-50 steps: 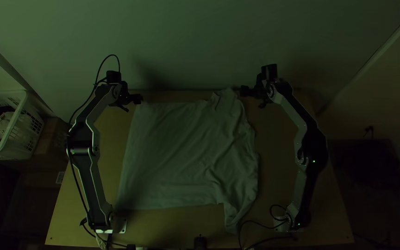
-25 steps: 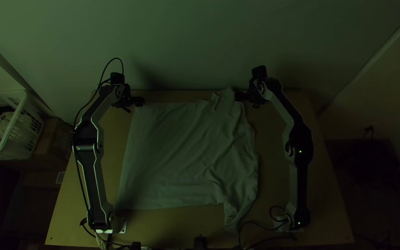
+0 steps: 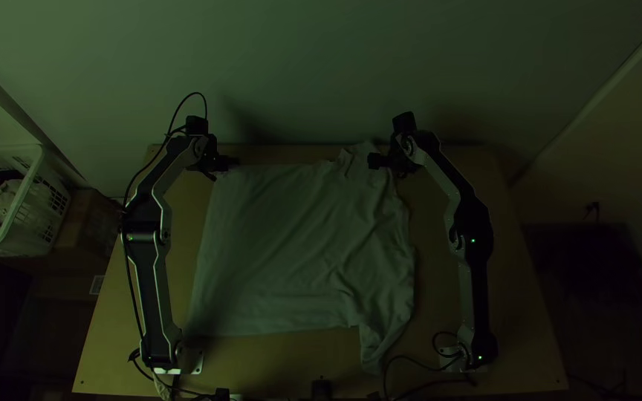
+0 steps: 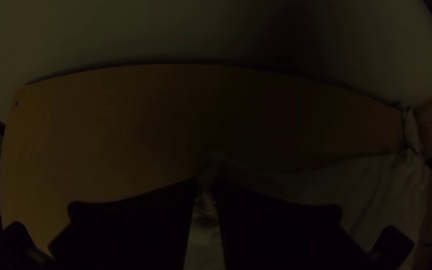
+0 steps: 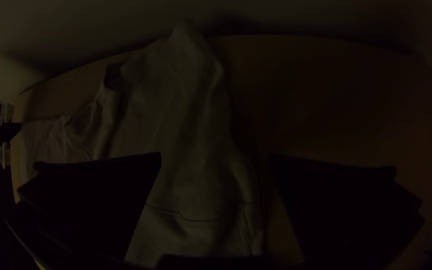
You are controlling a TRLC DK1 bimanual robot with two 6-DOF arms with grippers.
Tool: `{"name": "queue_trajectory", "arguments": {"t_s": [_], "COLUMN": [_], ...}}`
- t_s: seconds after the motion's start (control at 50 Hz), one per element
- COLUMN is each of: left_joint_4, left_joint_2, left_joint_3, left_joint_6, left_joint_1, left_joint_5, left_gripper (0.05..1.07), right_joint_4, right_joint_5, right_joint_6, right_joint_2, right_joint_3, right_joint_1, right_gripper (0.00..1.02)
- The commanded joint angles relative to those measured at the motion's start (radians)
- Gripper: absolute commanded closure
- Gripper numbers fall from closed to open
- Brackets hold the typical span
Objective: Fold the t-shirt
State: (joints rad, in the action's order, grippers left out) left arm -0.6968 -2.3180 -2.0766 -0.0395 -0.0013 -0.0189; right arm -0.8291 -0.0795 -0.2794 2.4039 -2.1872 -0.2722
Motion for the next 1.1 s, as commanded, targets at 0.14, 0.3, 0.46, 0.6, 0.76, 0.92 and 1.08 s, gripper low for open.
{"name": "queue_trajectory", "arguments": {"t_s": [0.14,0.3,0.46,0.6,0.76,0.92,1.08], "left_joint_4": [0.005,-0.004,-0.007,-0.012,-0.006,0.057,0.059], "left_joint_2": [-0.001,0.022,0.043,0.066,0.118,0.193,0.21], "left_joint_3": [-0.027,-0.027,-0.025,-0.022,0.015,0.113,0.173], "left_joint_6": [-0.023,-0.022,-0.022,-0.023,-0.017,-0.025,-0.02], "left_joint_1": [0.0,0.004,0.012,0.017,0.02,0.047,0.07], "left_joint_5": [-0.009,-0.009,-0.009,-0.01,-0.012,-0.07,-0.07], "left_gripper": [1.05,1.05,1.05,1.05,1.05,1.05,1.05], "right_joint_4": [-0.03,-0.03,-0.019,-0.001,-0.001,-0.002,-0.002], "right_joint_5": [0.004,0.023,0.026,0.026,0.064,0.066,0.073], "right_joint_6": [-0.03,-0.038,-0.038,-0.034,-0.035,-0.03,-0.02], "right_joint_2": [0.026,0.026,0.035,0.04,0.021,-0.014,-0.031], "right_joint_3": [-0.013,-0.009,-0.025,-0.036,-0.029,0.012,0.037], "right_joint_1": [-0.024,-0.022,-0.016,-0.005,0.024,0.056,0.076], "right_gripper": [0.14,0.19,0.69,1.0,1.0,1.0,1.0]}}
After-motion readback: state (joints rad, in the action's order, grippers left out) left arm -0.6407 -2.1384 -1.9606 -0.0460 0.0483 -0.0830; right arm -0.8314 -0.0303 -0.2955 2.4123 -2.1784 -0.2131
